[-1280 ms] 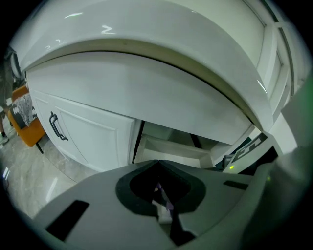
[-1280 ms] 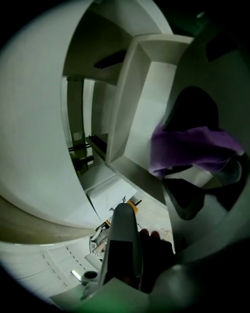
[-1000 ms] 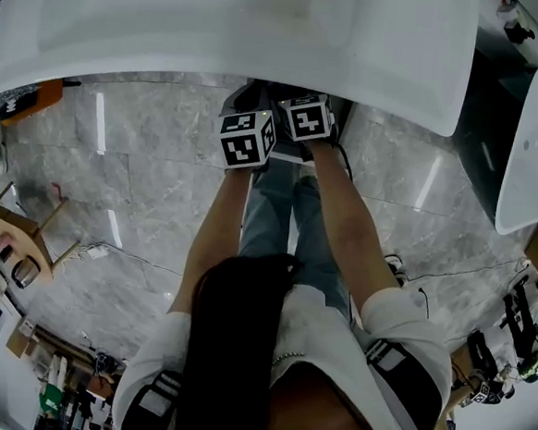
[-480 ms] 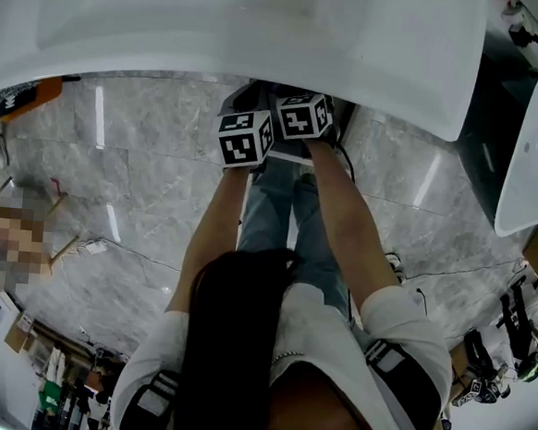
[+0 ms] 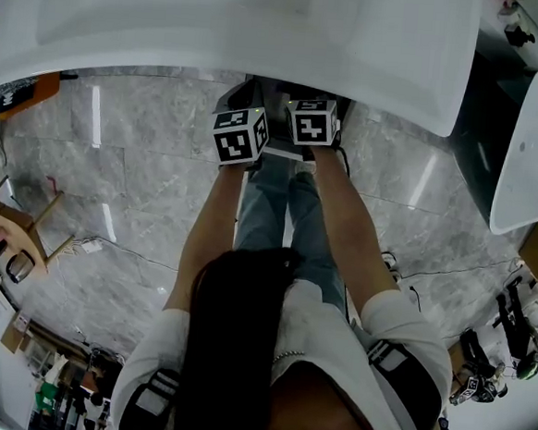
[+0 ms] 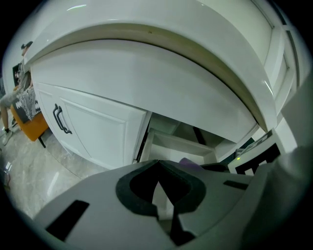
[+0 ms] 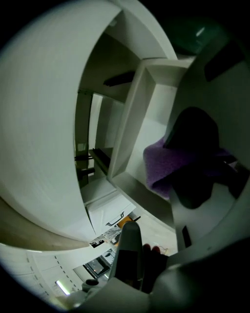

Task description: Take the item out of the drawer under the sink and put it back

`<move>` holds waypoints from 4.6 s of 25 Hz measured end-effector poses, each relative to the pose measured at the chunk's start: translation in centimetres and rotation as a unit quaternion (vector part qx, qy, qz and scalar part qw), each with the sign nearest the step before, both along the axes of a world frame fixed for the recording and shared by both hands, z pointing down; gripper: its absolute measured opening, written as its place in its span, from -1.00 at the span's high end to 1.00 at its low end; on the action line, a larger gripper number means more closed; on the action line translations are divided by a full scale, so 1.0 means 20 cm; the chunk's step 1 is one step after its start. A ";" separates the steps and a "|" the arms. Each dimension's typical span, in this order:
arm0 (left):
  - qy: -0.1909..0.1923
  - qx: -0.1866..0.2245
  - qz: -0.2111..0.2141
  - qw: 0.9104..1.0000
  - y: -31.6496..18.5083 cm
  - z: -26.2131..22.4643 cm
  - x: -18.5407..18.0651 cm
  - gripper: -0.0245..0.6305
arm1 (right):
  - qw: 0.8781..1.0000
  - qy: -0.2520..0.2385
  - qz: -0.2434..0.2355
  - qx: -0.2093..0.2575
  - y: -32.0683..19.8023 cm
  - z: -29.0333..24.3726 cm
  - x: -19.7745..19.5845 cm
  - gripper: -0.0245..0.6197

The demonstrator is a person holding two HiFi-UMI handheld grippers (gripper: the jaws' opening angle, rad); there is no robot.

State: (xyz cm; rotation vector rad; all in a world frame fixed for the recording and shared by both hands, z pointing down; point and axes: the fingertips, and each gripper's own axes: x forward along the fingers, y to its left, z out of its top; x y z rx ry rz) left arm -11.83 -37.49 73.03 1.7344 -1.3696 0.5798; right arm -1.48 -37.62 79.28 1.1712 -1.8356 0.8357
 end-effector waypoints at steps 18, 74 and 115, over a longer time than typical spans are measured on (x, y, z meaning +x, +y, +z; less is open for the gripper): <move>0.005 0.019 0.009 1.000 0.12 -0.22 0.17 0.91 | 0.999 -0.027 -0.003 0.030 0.14 -0.41 0.11 0.65; -0.029 0.271 -0.012 0.962 0.34 -1.60 0.36 0.91 | 0.941 -0.121 -0.030 0.314 0.30 -1.95 0.23 0.65; -0.033 0.298 -0.011 0.954 0.43 -1.66 0.35 0.91 | 0.935 -0.112 -0.050 0.331 0.38 -2.01 0.20 0.66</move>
